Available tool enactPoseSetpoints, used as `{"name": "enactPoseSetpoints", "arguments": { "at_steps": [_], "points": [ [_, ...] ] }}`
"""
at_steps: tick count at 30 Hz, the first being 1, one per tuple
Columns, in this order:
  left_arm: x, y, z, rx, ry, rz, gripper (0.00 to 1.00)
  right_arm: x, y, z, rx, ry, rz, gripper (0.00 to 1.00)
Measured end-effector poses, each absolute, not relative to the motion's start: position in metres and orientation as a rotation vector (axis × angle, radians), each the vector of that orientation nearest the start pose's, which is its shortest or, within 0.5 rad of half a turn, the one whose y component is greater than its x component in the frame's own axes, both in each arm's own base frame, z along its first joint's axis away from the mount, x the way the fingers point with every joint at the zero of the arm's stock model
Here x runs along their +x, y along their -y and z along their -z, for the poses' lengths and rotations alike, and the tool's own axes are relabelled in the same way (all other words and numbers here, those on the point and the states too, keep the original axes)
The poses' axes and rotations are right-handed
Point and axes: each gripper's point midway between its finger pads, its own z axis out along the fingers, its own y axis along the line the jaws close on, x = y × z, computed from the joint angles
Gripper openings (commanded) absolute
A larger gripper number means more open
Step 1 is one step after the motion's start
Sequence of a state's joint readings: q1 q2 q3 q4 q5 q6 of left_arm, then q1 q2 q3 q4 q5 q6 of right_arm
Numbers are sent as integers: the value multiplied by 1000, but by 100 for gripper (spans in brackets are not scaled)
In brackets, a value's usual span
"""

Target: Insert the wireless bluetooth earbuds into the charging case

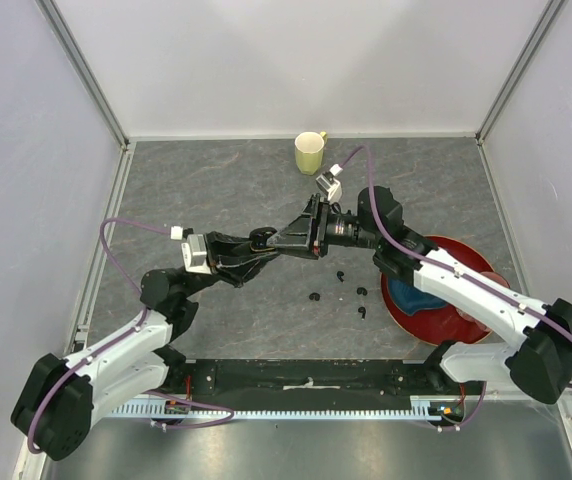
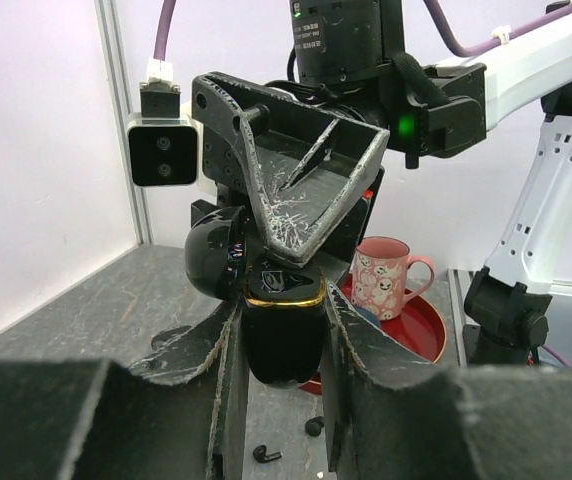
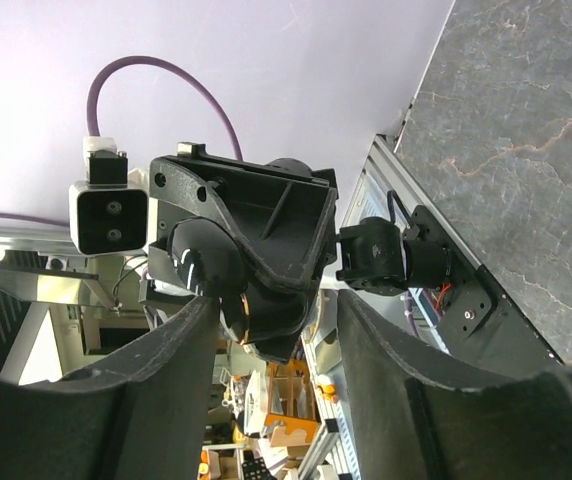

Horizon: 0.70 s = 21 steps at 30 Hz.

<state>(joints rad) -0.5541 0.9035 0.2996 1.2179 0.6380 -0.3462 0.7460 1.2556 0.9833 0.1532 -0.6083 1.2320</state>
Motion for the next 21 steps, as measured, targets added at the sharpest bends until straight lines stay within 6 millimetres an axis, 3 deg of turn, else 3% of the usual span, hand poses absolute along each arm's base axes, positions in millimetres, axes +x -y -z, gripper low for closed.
{"name": "enactPoseSetpoints", "arguments": {
  "at_steps": [7, 10, 16, 21],
  "points": [
    [182, 249, -316, 719, -915, 1110, 2, 190, -359, -324, -56, -2103, -1899, 40],
    [182, 249, -318, 719, -909, 1109, 2, 191, -359, -323, -46, -2104, -1918, 39],
    [184, 250, -316, 721, -916, 1110, 2, 191, -360, -323, -37, -2109, -1952, 58],
    [186, 252, -315, 723, -924, 1114, 2, 187, -364, -318, -57, -2132, -1969, 58]
  ]
}}
